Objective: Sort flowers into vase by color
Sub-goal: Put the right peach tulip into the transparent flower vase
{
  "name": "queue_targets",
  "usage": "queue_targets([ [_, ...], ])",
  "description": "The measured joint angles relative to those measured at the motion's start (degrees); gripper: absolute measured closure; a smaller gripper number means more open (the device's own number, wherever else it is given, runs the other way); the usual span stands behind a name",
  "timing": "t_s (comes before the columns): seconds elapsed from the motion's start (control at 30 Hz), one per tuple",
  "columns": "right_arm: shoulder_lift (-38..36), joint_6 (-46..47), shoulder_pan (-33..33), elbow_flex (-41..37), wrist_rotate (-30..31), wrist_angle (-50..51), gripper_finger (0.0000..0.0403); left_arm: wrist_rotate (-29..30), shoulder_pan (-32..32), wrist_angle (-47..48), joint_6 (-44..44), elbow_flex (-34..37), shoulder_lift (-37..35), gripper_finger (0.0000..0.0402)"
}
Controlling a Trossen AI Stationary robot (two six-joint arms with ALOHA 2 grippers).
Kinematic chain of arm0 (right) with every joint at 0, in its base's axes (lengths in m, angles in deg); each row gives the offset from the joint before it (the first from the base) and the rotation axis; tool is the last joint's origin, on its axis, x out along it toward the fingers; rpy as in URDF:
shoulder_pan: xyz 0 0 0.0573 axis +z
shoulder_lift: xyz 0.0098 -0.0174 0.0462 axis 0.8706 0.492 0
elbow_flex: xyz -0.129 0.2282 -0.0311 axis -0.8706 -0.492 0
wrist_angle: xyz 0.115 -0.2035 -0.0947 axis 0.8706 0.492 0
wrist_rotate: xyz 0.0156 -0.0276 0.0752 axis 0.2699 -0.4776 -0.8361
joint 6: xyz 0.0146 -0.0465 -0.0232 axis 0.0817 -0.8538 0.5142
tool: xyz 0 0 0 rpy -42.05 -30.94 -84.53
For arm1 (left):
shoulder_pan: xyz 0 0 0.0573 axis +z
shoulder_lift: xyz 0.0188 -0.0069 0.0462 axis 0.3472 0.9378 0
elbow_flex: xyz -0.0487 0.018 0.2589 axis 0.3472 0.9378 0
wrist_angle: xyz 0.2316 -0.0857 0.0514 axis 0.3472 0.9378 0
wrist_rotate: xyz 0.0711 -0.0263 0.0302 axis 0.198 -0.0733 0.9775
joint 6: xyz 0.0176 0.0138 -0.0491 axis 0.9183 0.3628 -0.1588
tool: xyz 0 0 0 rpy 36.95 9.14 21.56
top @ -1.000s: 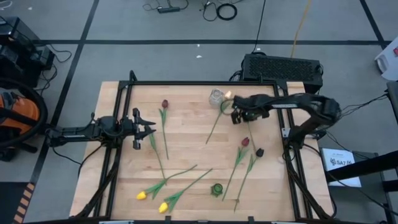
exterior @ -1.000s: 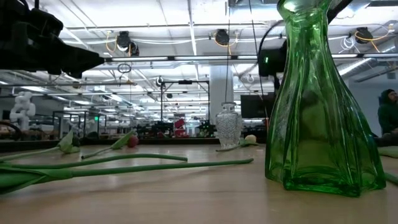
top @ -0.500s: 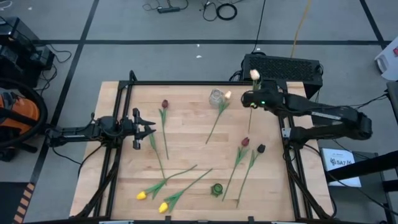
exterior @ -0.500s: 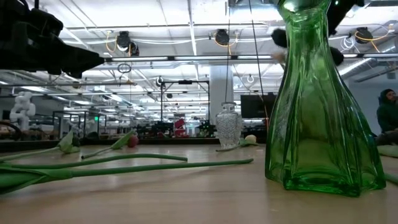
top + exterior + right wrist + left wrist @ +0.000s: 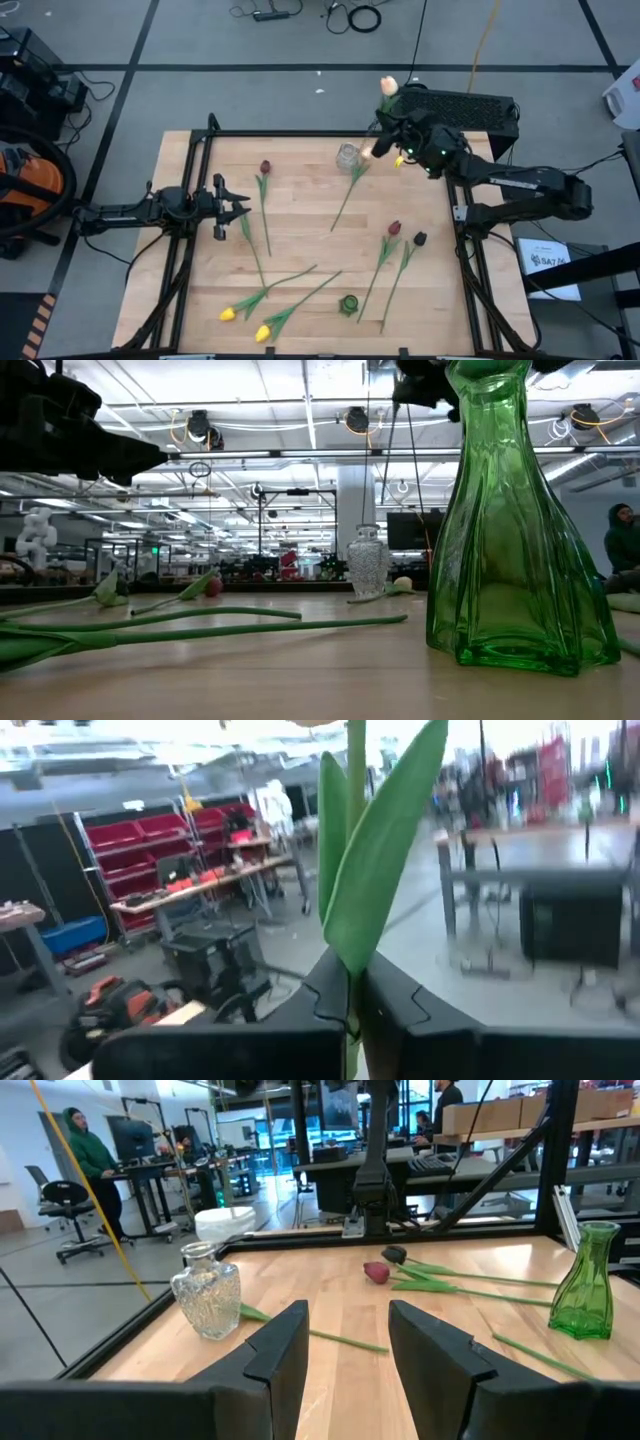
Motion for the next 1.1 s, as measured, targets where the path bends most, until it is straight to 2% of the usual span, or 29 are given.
queue_targets([
  [0.1,3.52,-2.93,-1.49,0.0,-0.46,-6.05,0.0401,-0.01,0.0,0.0,0.0,0.0,0.0,0.0253],
  [0.23,6.96,-1.7,-3.77,0.0,-1.3,-8.84,0.0401,0.0,-0.01,-0.01,0.0,0.0,0.0,0.0253],
  [0.4,10.56,1.19,-5.87,0.02,-5.13,-9.33,0.0401,0.0,-0.01,0.0,0.0,0.0,0.0,0.0253],
  [0.6,14.87,1.17,-6.01,0.02,-5.52,-9.33,0.0401,-0.01,-0.01,0.0,0.0,0.0,0.0,0.0253],
  [0.73,17.93,1.17,-5.8,0.04,-8.5,-9.26,0.0401,0.0,-0.01,0.0,0.0,0.0,0.0,0.0253],
  [0.93,21.66,1.24,-4.77,0.04,-8.3,-8.65,0.0401,0.0,0.01,-0.01,0.0,0.0,0.0,0.0253],
  [1.1,21.49,1.36,-4.43,0.04,-8.08,-6.24,0.0389,0.0,0.01,0.0,0.0,0.0,0.0,0.0253],
])
